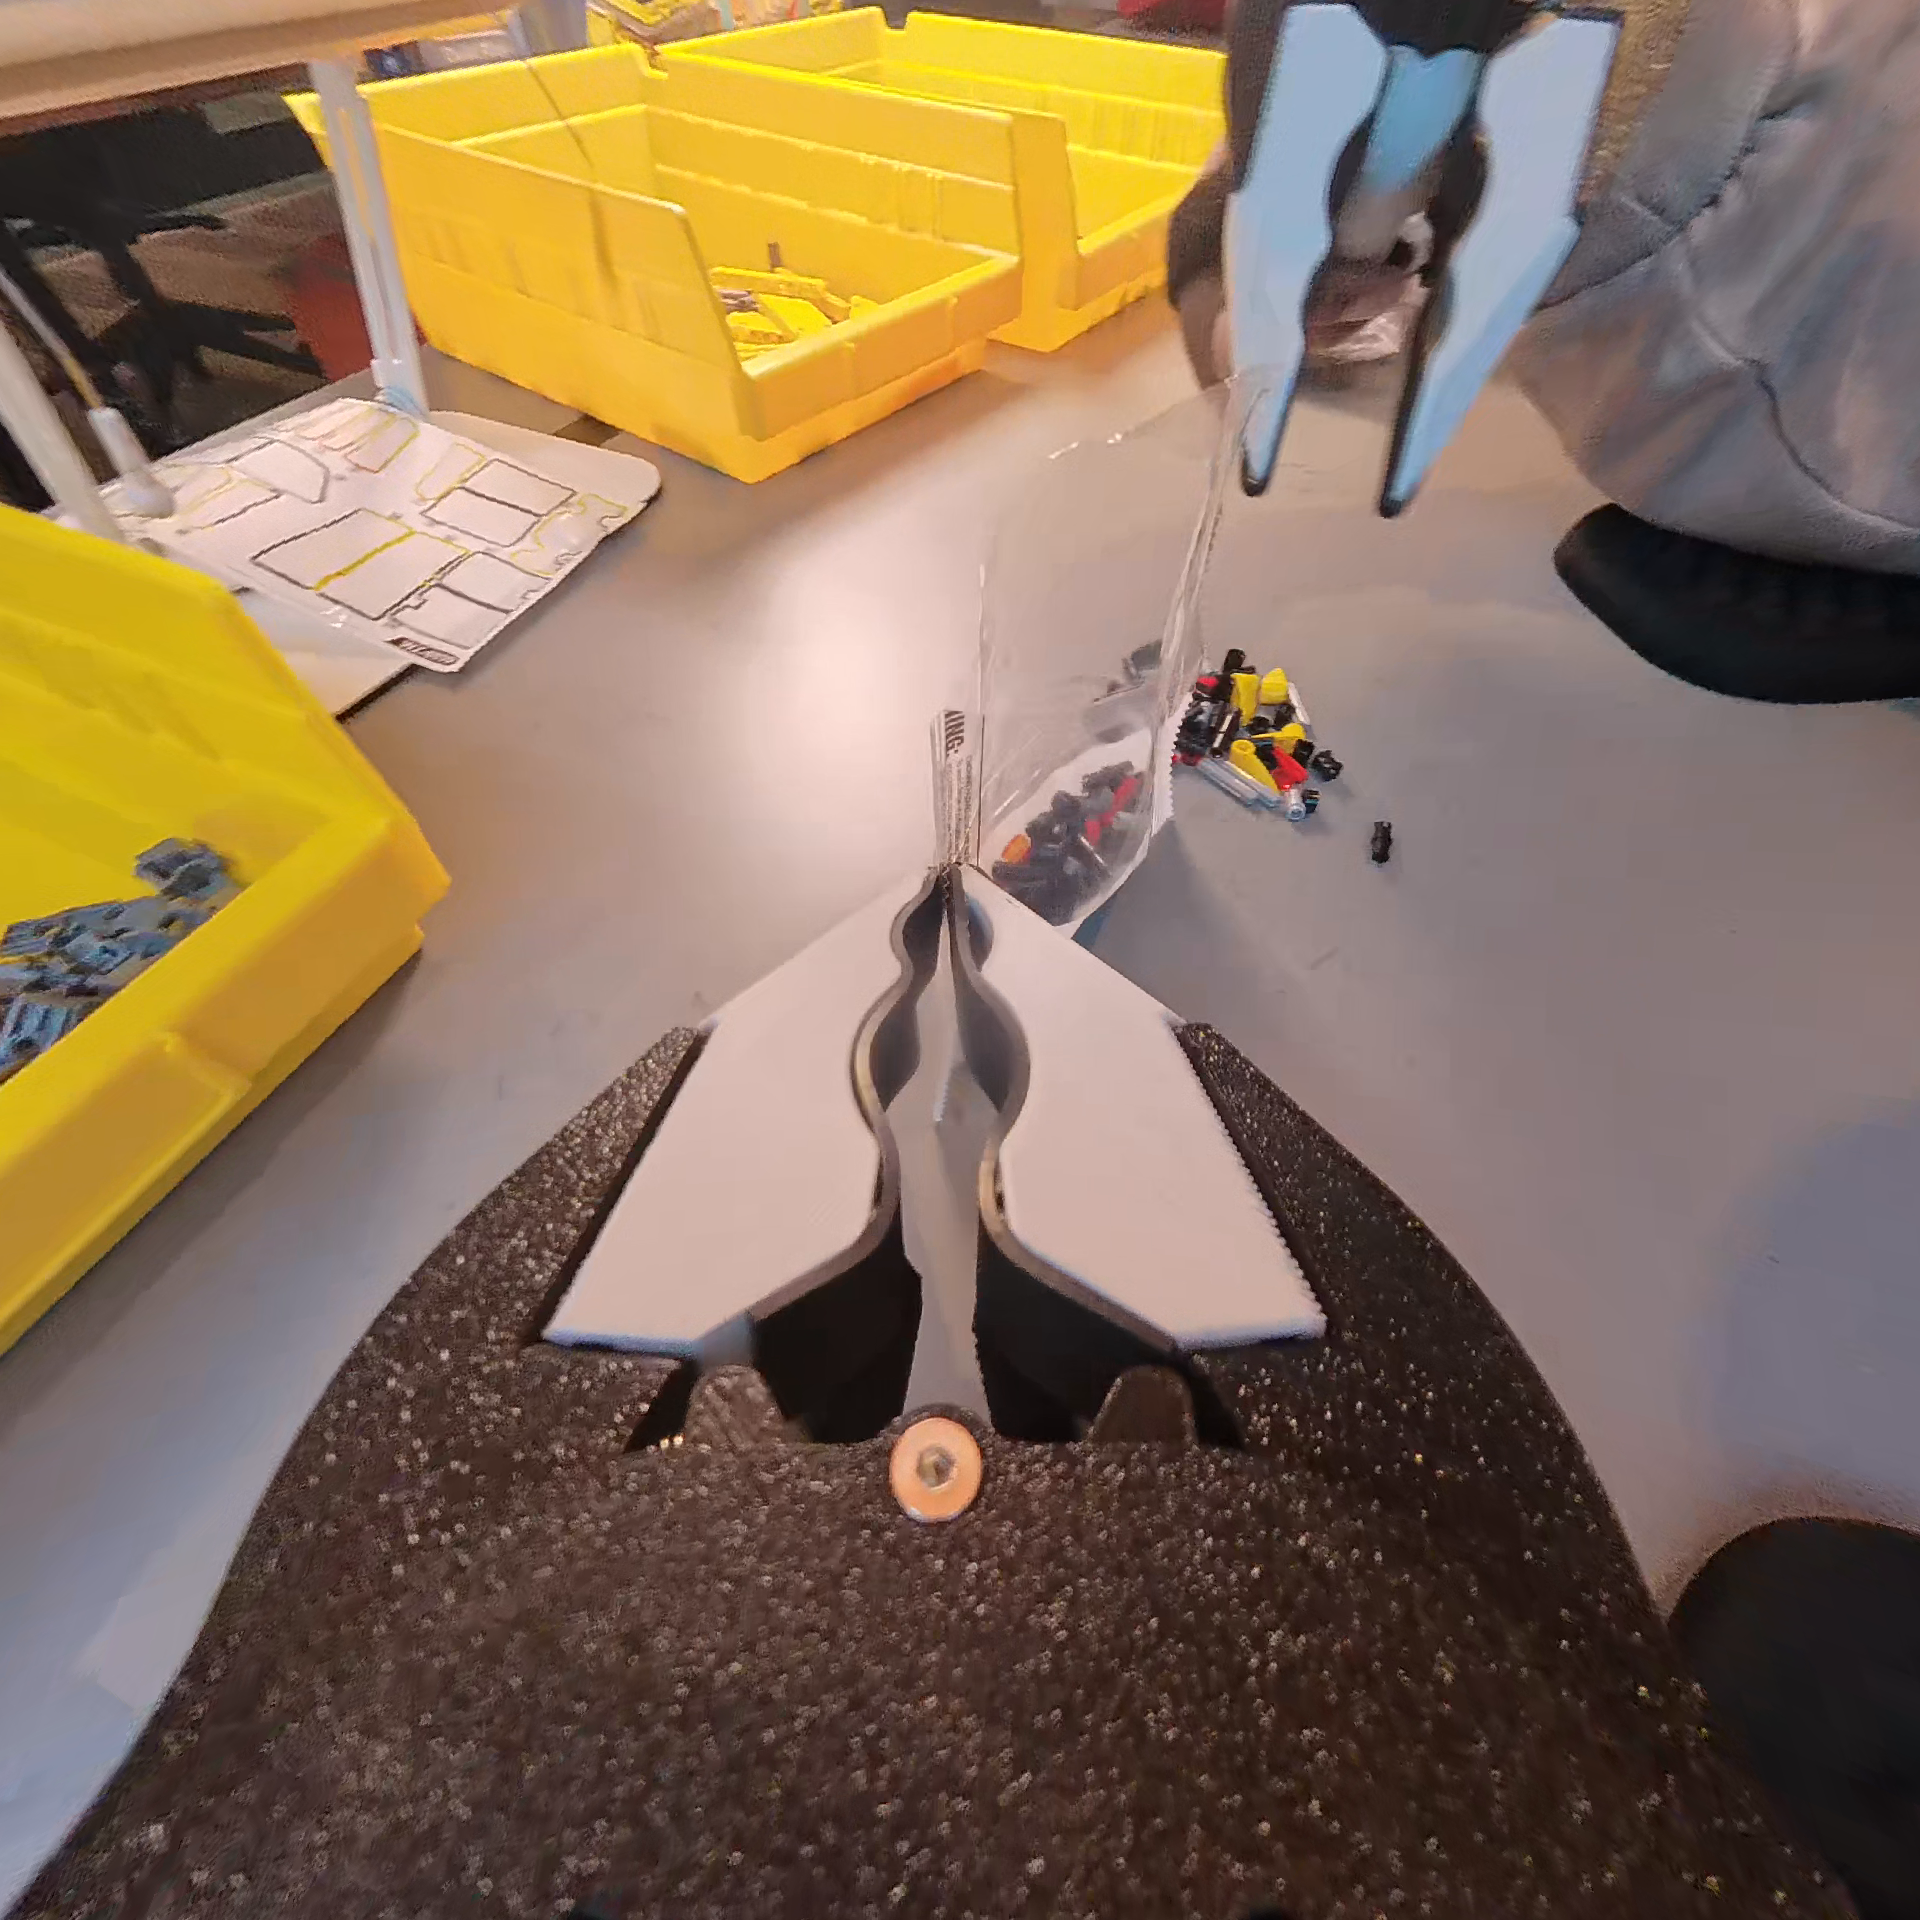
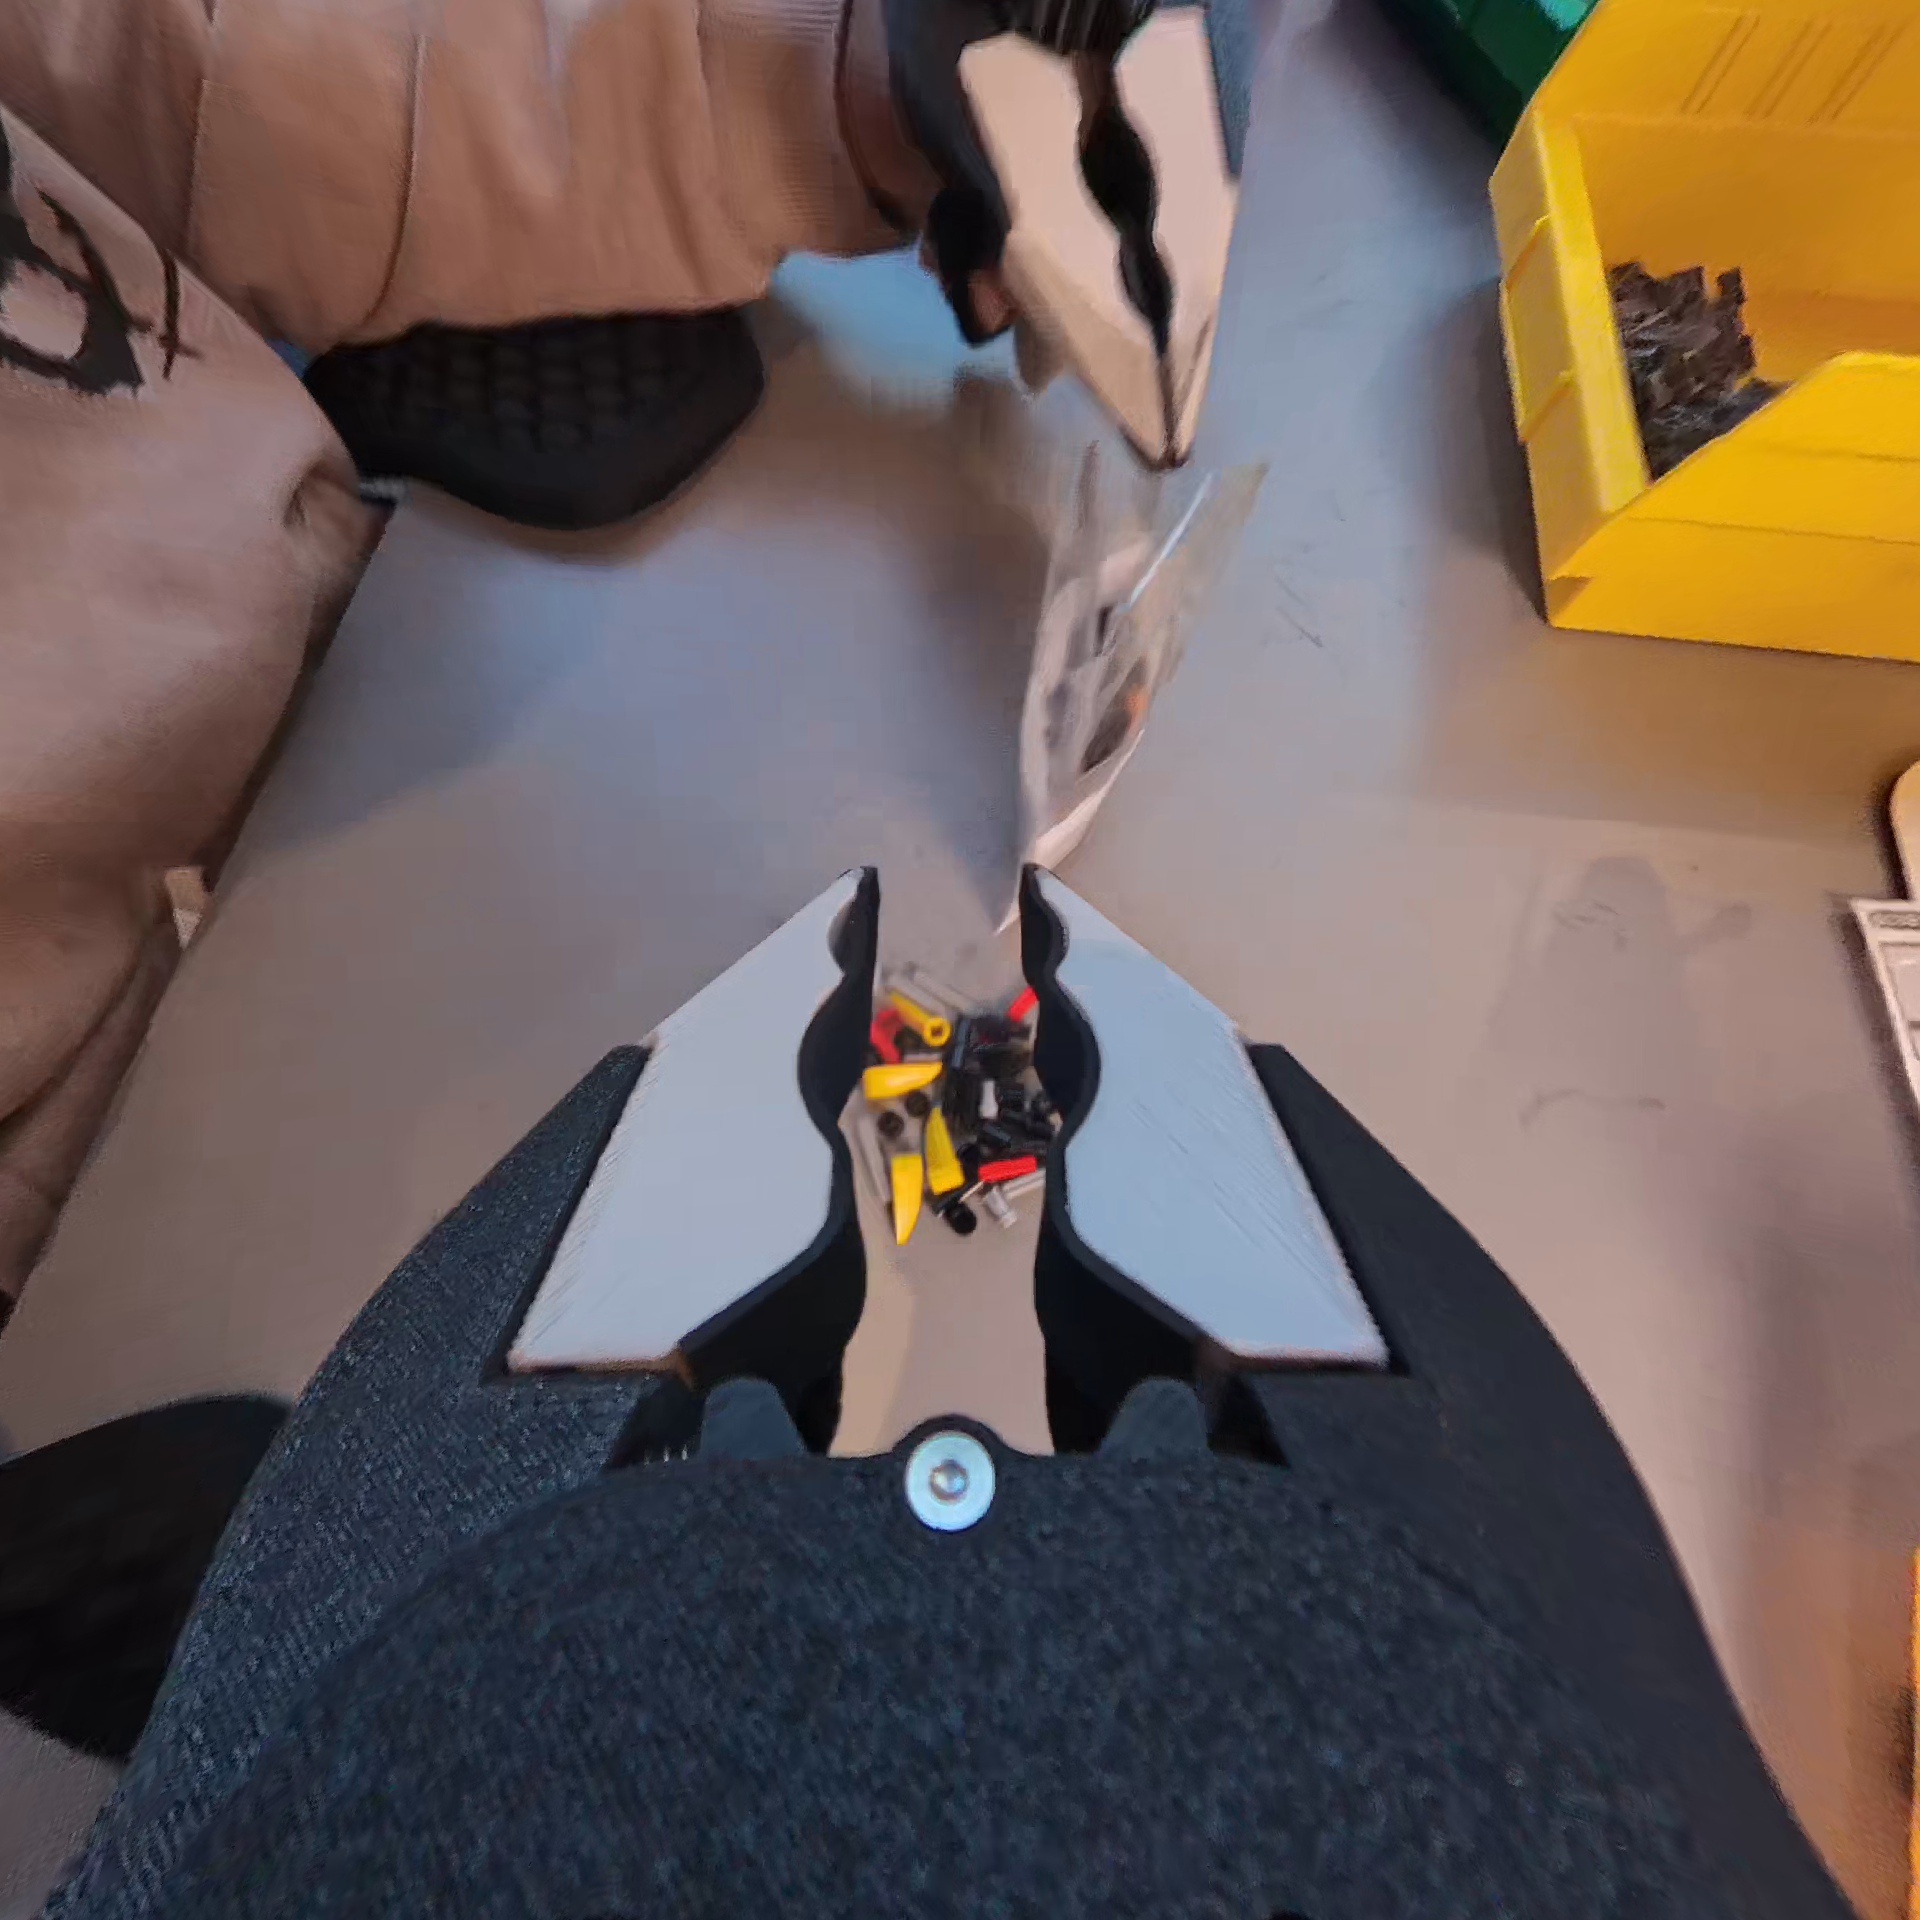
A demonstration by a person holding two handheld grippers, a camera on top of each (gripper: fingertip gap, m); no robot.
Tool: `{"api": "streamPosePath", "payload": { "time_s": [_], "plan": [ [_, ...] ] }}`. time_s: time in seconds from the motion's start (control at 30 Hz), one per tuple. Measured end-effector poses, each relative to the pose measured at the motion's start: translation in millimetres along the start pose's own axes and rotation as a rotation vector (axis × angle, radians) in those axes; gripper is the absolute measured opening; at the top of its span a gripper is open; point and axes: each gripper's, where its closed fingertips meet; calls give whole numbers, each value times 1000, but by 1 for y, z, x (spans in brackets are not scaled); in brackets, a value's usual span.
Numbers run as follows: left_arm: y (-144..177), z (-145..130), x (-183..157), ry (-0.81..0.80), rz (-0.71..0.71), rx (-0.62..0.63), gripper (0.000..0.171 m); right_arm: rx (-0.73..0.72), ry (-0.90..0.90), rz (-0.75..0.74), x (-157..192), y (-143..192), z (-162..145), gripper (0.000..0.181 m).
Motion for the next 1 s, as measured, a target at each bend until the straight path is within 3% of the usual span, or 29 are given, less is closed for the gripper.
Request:
{"api": "streamPosePath", "payload": {
  "time_s": [0.17, 0.33, 0.5, 0.6, 0.7, 0.8, 0.87, 1.0],
  "plan": [
    [12, 4, 15, 3, 84, -30, 0, 257, 0, 135, 43, -23, -39, 28],
    [12, 4, 14, 3, 90, -42, 0, 412, 29, 173, 51, -54, -70, 18],
    [11, 6, 9, 8, 66, -56, 0, 410, 40, 182, 53, -55, -71, 4],
    [8, 9, -2, 19, 9, -73, 0, 262, 44, 169, 49, -45, -38, 4],
    [4, 13, -18, 15, -66, -87, 0, -82, 85, 143, 46, -22, 35, 4],
    [-1, 17, -31, 4, -125, -91, 0, -391, 120, -26, 23, 1, 97, 4],
    [-3, 19, -36, -4, -145, -96, 0, -421, 132, -153, 2, 0, 104, 3],
    [-3, 20, -39, -7, -147, -101, 0, -263, 136, -209, -11, -30, 75, 5]
  ]
}}
Point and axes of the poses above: each gripper's, where its closed fingertips meet, y back along the fingers, z out of its top, x = y × z across the jaws, and after that the axes turned 11 degrees about -x, right-handed
